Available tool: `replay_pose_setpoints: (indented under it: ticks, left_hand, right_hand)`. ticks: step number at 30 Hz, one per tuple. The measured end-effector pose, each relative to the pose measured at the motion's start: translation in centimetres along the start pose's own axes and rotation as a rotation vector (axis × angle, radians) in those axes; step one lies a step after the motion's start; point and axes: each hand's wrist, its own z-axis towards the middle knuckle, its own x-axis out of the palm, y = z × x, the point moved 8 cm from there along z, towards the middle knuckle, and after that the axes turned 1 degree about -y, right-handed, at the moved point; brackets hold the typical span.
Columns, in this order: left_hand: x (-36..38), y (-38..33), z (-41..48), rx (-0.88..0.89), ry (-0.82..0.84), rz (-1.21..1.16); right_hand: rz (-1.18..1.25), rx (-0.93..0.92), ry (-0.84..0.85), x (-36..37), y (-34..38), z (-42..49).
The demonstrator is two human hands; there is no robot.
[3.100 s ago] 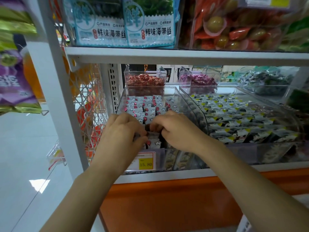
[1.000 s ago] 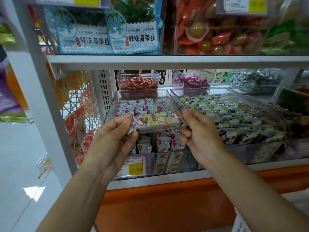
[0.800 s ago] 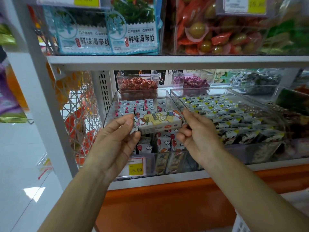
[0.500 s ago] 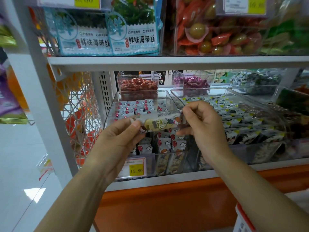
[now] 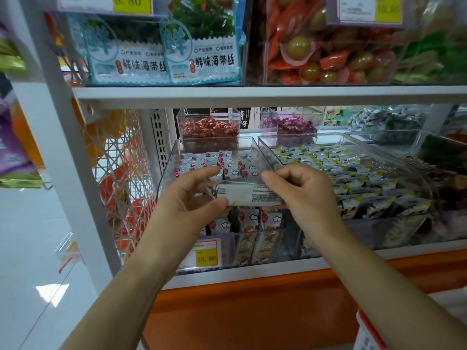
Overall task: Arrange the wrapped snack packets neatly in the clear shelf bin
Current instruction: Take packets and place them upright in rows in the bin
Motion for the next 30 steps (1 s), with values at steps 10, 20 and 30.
replay_pose_setpoints:
  ticks: [10, 20, 30]
  left_hand:
    - [-0.1, 0.5, 0.0, -0.066, -0.089, 0.076]
    - [-1.2, 1.1, 0.1, -0.143, -0.214, -0.109]
    - [-0.6, 1.7, 0.7, -0.178, -0.098, -0.258]
  right_hand:
    - [-0.072, -0.086, 0.031, 0.6, 1.1, -0.8]
    - [-0.016, -0.108, 0.102, 1.6, 1.6, -1.2]
    - [0.271, 0.006, 0.138, 2.0, 0.6, -0.3]
